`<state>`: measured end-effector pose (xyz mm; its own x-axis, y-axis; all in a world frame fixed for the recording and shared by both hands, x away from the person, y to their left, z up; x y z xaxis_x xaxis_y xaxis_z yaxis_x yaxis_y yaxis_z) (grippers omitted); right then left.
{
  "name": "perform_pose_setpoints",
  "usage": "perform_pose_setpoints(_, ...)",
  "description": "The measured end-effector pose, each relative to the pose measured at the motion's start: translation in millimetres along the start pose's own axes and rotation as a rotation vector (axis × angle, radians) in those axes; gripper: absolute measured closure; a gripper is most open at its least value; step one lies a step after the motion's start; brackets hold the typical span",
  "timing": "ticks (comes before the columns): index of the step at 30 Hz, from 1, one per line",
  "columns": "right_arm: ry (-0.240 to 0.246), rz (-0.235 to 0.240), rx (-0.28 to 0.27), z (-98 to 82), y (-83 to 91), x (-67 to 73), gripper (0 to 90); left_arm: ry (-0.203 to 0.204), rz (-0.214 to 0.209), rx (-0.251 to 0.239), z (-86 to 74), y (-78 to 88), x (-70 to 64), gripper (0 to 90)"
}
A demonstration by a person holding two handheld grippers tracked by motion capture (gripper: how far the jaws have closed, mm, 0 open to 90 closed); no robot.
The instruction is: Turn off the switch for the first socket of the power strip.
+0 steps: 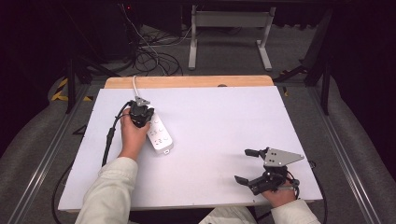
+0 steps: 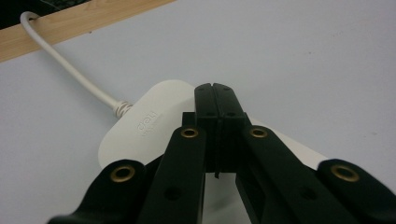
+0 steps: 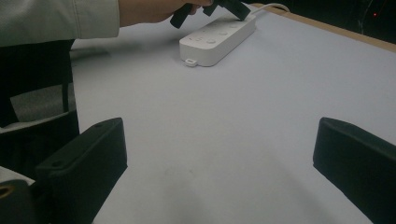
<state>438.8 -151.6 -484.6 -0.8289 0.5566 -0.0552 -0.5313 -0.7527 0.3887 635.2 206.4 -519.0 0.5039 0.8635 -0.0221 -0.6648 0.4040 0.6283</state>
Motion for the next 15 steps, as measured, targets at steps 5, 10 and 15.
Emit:
perform_pose_setpoints(5, 0.0, 0.0, 0.0, 0.1, 0.1, 0.2, 3.3, 0.009, 0.008, 0.001, 0.1, 0.0, -0.2, 90.0)
perform_pose_setpoints(10, 0.002, 0.001, -0.001, 0.2, 0.3, 0.5, 3.3, 0.029, 0.01, -0.001, 0.0, -0.1, -0.5, 90.0)
perform_pose_setpoints(15, 0.002, 0.001, -0.003, 0.3, 0.9, 0.5, 3.3, 0.043, 0.0, 0.005, -1.0, -0.4, 0.4, 90.0)
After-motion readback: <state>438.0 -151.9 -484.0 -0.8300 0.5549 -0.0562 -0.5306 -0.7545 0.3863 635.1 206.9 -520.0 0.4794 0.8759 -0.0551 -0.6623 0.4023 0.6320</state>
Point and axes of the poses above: each handheld gripper's, and its own axes: y roughly backward along the jaws, z roughly out of its top, x roughly to its left, the point moved 8 cm from there along -y, roughly forward along the jaws, and after that the axes turned 9 degrees about -z, right-handed, at the moved point
